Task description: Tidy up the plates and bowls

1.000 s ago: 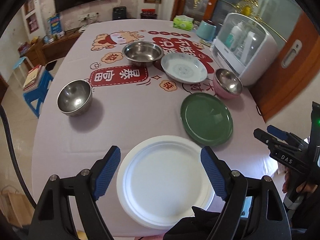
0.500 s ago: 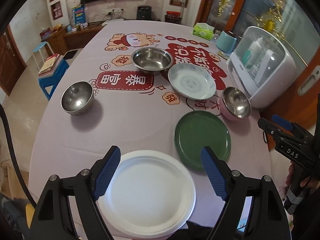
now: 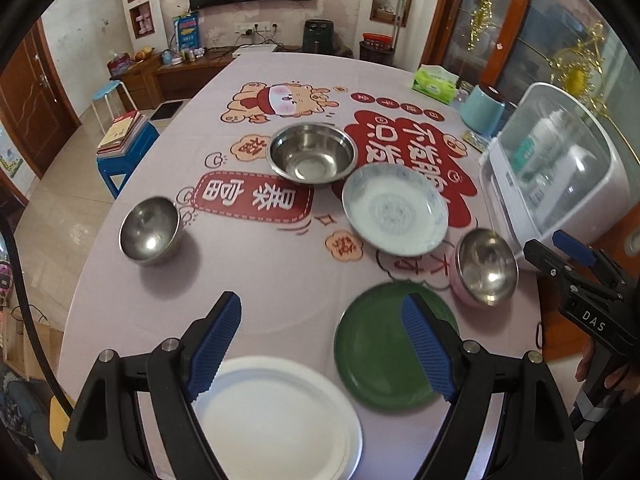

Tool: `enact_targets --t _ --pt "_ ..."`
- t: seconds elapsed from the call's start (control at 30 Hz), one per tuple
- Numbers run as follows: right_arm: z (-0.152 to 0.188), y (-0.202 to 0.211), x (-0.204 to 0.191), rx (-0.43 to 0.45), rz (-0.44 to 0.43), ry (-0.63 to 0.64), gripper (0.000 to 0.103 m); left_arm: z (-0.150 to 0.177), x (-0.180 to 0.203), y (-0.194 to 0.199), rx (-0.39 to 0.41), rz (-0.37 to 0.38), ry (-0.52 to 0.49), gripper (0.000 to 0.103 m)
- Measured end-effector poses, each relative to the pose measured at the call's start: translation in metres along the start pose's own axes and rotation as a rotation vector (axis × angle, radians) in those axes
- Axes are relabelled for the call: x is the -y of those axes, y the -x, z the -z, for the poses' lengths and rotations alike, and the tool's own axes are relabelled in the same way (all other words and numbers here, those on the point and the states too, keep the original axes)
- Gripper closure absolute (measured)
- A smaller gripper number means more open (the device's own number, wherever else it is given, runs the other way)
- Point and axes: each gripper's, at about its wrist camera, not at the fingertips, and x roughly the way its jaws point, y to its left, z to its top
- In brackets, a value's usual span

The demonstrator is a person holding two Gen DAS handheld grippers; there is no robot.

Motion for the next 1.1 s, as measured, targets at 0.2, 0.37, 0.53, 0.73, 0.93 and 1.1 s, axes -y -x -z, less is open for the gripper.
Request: enact_targets --t 0.2,0.37,0.53,0.73,0.93,1.1 --pt "-0.023 -0.028 0.016 -0.009 -0.009 -0.004 0.031 -0.027 0.013 -0.022 -0.009 -0.021 0.006 0.022" --pt "-0.033 -0.054 0.026 -0.025 -0.012 -0.014 0.03 -0.047 0.02 -0.047 -0.022 -0.025 0.021 0.022" --pt "-0.037 -0.089 0.029 -0.065 -0.028 -0.011 0.03 -0.062 0.025 -0.074 -0.033 -0.029 0.041 0.022" --pt "-0.035 -0.128 0.032 -0.129 -0.046 -0.017 0.03 -0.068 0.026 -0.114 -0.085 -0.022 0.073 0.022" --pt "-0.033 -0.159 0.038 -0.188 -0.064 -0.03 0.03 -0.069 0.021 -0.155 -0.127 0.006 0.119 0.022" --pt "-0.027 -0.182 0.045 -0.243 -0.082 -0.058 0.03 -0.068 0.018 -0.189 -0.168 0.031 0.156 0.022"
